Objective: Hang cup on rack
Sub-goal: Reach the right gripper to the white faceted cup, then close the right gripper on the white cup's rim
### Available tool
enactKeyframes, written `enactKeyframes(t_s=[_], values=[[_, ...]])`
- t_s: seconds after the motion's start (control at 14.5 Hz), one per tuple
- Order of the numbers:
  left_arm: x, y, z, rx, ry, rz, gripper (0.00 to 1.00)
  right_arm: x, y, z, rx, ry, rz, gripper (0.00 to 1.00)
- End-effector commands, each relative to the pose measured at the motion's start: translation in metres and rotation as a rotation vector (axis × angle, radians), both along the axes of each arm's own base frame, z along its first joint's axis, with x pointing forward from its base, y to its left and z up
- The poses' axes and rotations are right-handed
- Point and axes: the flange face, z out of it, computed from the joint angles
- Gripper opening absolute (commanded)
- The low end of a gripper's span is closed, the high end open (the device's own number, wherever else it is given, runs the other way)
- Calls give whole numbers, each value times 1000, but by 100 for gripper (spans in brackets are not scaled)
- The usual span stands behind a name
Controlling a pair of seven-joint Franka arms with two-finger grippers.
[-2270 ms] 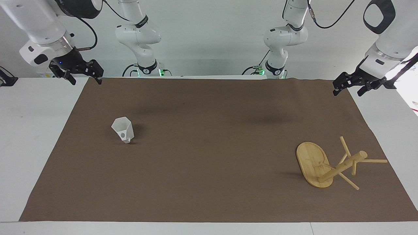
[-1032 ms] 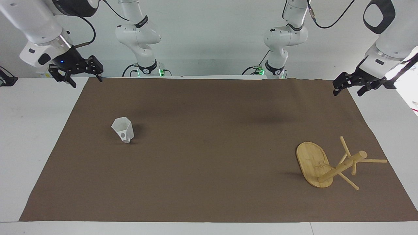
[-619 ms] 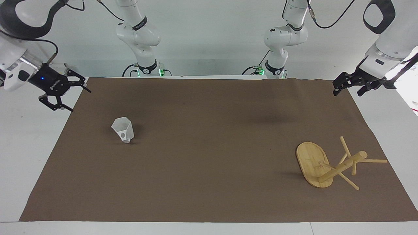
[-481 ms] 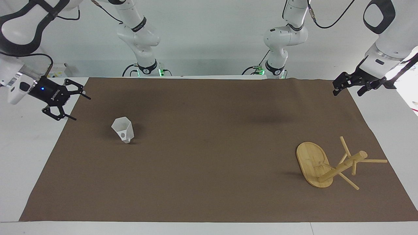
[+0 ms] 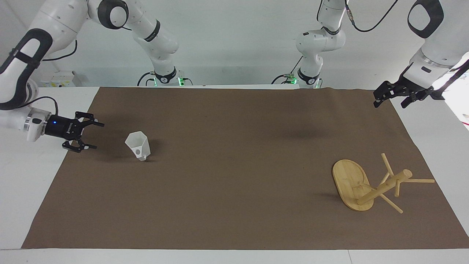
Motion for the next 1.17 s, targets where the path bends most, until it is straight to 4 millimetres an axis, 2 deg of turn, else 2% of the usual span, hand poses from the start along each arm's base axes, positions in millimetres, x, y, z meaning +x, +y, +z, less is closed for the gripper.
enactKeyframes(t_s=[0.0,0.34,0.55,0.83,0.96,1.1], values=[[-9,2,1,-5,-6,13,100,9,8,-62,167,-59,41,100],[-9,2,1,-5,-6,13,100,17,32,-73,200,-190,115,100],[-9,2,1,-5,-6,13,100,9,55,-87,249,-221,126,100],[-9,2,1,-5,-6,13,100,6,57,-91,254,-231,130,100],[-9,2,1,-5,-6,13,100,-7,70,-103,266,-234,129,100],[-9,1,1,-5,-6,12,100,-6,75,-106,260,-246,135,100]])
